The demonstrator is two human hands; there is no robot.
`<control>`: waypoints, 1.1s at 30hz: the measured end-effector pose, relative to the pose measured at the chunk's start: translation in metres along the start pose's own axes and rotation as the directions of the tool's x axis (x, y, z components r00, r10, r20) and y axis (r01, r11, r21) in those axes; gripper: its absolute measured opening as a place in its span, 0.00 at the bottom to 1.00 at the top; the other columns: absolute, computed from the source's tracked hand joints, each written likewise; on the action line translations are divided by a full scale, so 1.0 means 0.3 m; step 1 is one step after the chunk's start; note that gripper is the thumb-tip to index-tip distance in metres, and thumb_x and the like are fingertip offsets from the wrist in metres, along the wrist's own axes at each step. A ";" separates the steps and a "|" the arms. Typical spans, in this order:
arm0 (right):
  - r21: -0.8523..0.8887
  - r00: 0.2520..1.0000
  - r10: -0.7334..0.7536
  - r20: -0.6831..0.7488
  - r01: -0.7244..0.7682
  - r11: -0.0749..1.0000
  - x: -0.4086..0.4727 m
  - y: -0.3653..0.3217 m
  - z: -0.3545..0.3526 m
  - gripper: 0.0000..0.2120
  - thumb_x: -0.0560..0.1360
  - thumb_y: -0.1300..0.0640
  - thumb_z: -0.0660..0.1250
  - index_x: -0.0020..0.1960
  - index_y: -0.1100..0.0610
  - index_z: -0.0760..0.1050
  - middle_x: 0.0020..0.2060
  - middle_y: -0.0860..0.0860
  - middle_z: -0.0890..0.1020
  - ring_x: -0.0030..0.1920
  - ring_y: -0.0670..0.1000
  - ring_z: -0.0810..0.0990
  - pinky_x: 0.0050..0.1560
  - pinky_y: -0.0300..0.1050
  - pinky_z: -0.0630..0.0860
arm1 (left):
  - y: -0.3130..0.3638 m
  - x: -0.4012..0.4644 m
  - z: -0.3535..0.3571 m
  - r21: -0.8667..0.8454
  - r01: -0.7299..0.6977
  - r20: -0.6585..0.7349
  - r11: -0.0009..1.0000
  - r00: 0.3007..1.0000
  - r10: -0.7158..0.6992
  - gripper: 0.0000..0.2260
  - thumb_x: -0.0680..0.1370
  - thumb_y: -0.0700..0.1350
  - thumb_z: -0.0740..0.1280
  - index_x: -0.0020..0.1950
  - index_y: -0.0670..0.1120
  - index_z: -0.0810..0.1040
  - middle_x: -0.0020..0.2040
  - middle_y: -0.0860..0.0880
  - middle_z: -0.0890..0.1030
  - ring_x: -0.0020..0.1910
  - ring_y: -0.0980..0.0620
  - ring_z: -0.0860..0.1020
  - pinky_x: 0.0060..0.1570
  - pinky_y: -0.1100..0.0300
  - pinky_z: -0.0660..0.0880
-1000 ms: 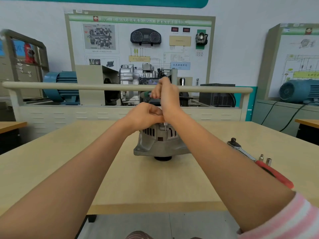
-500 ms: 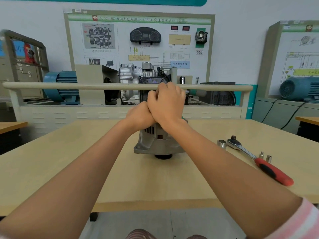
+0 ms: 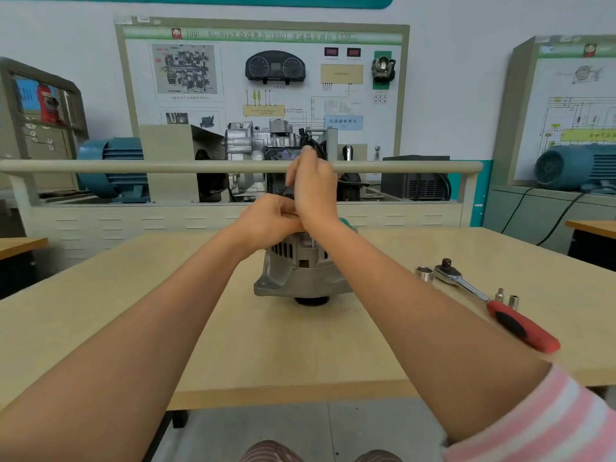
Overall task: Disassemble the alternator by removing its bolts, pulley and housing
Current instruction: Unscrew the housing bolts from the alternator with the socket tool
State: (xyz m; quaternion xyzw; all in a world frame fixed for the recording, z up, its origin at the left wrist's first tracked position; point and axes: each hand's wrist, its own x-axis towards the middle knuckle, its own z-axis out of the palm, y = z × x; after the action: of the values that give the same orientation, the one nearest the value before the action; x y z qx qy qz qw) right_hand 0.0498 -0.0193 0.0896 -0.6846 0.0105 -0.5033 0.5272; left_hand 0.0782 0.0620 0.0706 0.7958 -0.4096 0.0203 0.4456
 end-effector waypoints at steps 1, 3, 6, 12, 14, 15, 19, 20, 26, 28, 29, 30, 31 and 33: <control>-0.240 0.992 -0.124 0.006 0.121 0.963 -0.013 0.007 0.003 0.22 0.80 0.56 0.53 0.29 0.58 0.70 0.27 0.49 0.72 0.33 0.47 0.73 0.46 0.44 0.72 | -0.001 -0.001 0.000 0.024 -0.012 -0.023 1.000 1.000 0.013 0.07 0.75 0.34 0.67 0.40 0.44 0.79 0.39 0.43 0.82 0.48 0.41 0.80 0.50 0.52 0.76; -0.686 0.956 -0.286 0.061 0.248 0.684 -0.030 0.016 0.013 0.15 0.78 0.53 0.55 0.42 0.59 0.77 0.39 0.51 0.76 0.46 0.52 0.74 0.57 0.47 0.67 | -0.001 0.001 0.002 0.098 -0.057 -0.060 0.994 0.996 0.063 0.07 0.75 0.33 0.65 0.51 0.41 0.76 0.46 0.39 0.81 0.51 0.38 0.77 0.52 0.48 0.76; -0.859 0.966 -0.256 0.027 0.154 0.488 -0.032 0.008 0.011 0.16 0.76 0.51 0.55 0.53 0.60 0.76 0.51 0.55 0.76 0.56 0.55 0.70 0.62 0.48 0.60 | 0.004 0.007 0.011 0.155 -0.065 -0.066 0.986 0.995 0.076 0.15 0.76 0.33 0.64 0.62 0.41 0.70 0.56 0.36 0.78 0.59 0.35 0.75 0.59 0.41 0.72; -0.701 0.949 -0.313 0.047 0.254 0.666 -0.028 0.008 -0.004 0.15 0.77 0.53 0.56 0.44 0.60 0.78 0.42 0.53 0.76 0.51 0.54 0.72 0.62 0.48 0.62 | 0.012 0.005 0.012 0.123 -0.026 -0.038 0.992 0.999 0.031 0.14 0.75 0.40 0.65 0.59 0.39 0.75 0.53 0.37 0.80 0.54 0.39 0.77 0.56 0.44 0.75; -0.457 0.962 -0.272 0.009 0.246 0.855 -0.019 0.007 0.003 0.19 0.78 0.56 0.57 0.30 0.59 0.73 0.29 0.51 0.71 0.38 0.50 0.72 0.52 0.47 0.69 | 0.005 0.007 0.010 0.060 0.005 -0.031 0.998 1.000 -0.003 0.10 0.74 0.42 0.67 0.51 0.37 0.79 0.47 0.37 0.81 0.47 0.42 0.77 0.48 0.51 0.73; -0.290 0.978 -0.206 -0.017 0.192 0.937 -0.013 0.005 0.005 0.21 0.78 0.57 0.58 0.27 0.59 0.69 0.24 0.50 0.69 0.31 0.48 0.69 0.44 0.45 0.70 | -0.001 0.009 0.010 0.036 0.012 -0.025 0.999 1.000 -0.011 0.06 0.74 0.41 0.68 0.46 0.39 0.80 0.43 0.41 0.82 0.46 0.44 0.77 0.48 0.52 0.73; 0.273 0.985 0.168 0.027 -0.169 0.947 0.038 -0.008 0.002 0.25 0.77 0.61 0.56 0.22 0.57 0.63 0.17 0.48 0.65 0.25 0.50 0.66 0.39 0.46 0.69 | -0.008 0.012 0.008 -0.046 -0.001 0.025 0.999 1.000 0.002 0.06 0.75 0.40 0.70 0.42 0.51 0.82 0.43 0.50 0.85 0.50 0.52 0.82 0.60 0.54 0.75; 0.364 0.972 0.220 0.087 -0.237 0.901 0.049 -0.013 0.000 0.24 0.78 0.61 0.55 0.22 0.57 0.62 0.15 0.47 0.64 0.23 0.49 0.66 0.39 0.47 0.71 | -0.006 0.009 0.007 -0.057 -0.006 0.034 0.998 0.999 0.008 0.05 0.75 0.41 0.71 0.43 0.51 0.82 0.46 0.49 0.85 0.52 0.52 0.82 0.62 0.54 0.74; 0.049 1.000 -0.013 0.000 0.013 0.999 0.006 0.007 0.001 0.23 0.79 0.59 0.55 0.24 0.56 0.66 0.22 0.46 0.69 0.29 0.48 0.69 0.42 0.47 0.71 | -0.006 0.009 0.004 -0.006 0.003 -0.013 1.000 1.000 -0.003 0.06 0.75 0.37 0.69 0.39 0.46 0.79 0.45 0.40 0.83 0.51 0.42 0.80 0.57 0.49 0.75; -0.436 0.952 -0.298 0.066 0.296 0.850 -0.021 0.027 0.002 0.15 0.78 0.58 0.57 0.33 0.57 0.72 0.30 0.47 0.71 0.37 0.49 0.70 0.46 0.47 0.68 | -0.008 0.008 0.000 0.038 -0.021 -0.033 0.999 0.999 0.023 0.04 0.76 0.35 0.65 0.47 0.40 0.78 0.47 0.39 0.81 0.50 0.40 0.78 0.52 0.50 0.75; -0.624 0.924 -0.367 0.107 0.350 0.699 -0.030 0.033 0.005 0.11 0.77 0.56 0.58 0.41 0.58 0.76 0.36 0.49 0.73 0.43 0.51 0.71 0.52 0.47 0.66 | -0.008 0.008 -0.003 0.060 -0.037 -0.046 0.998 0.998 0.040 0.08 0.76 0.34 0.64 0.54 0.39 0.77 0.50 0.39 0.80 0.53 0.39 0.77 0.55 0.46 0.76; -0.744 0.920 -0.376 0.110 0.327 0.583 -0.034 0.037 0.008 0.12 0.76 0.54 0.58 0.48 0.59 0.77 0.42 0.51 0.75 0.48 0.52 0.71 0.57 0.47 0.63 | -0.007 0.008 -0.002 0.084 -0.045 -0.056 0.995 0.997 0.049 0.11 0.77 0.34 0.63 0.59 0.39 0.75 0.53 0.38 0.80 0.55 0.38 0.77 0.57 0.43 0.75; -0.807 0.931 -0.354 0.083 0.271 0.525 -0.037 0.036 0.009 0.14 0.75 0.53 0.57 0.52 0.60 0.76 0.47 0.53 0.75 0.52 0.54 0.71 0.61 0.47 0.61 | -0.002 0.005 0.000 0.110 -0.045 -0.066 0.993 0.996 0.052 0.13 0.77 0.34 0.63 0.62 0.40 0.73 0.55 0.38 0.79 0.56 0.37 0.76 0.58 0.41 0.74; -0.832 0.945 -0.327 0.024 0.201 0.517 -0.038 0.031 0.003 0.16 0.75 0.51 0.57 0.54 0.60 0.75 0.51 0.54 0.75 0.56 0.55 0.70 0.62 0.48 0.59 | 0.002 0.007 0.007 0.150 -0.038 -0.069 0.988 0.996 0.049 0.13 0.78 0.35 0.63 0.62 0.40 0.72 0.55 0.37 0.79 0.57 0.37 0.76 0.58 0.41 0.73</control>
State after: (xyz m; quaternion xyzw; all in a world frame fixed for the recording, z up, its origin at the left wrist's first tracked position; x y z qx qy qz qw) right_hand 0.0498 -0.0166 0.0752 -0.8083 0.1758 -0.5586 0.0607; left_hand 0.0784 0.0590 0.0704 0.8163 -0.4079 0.0891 0.3991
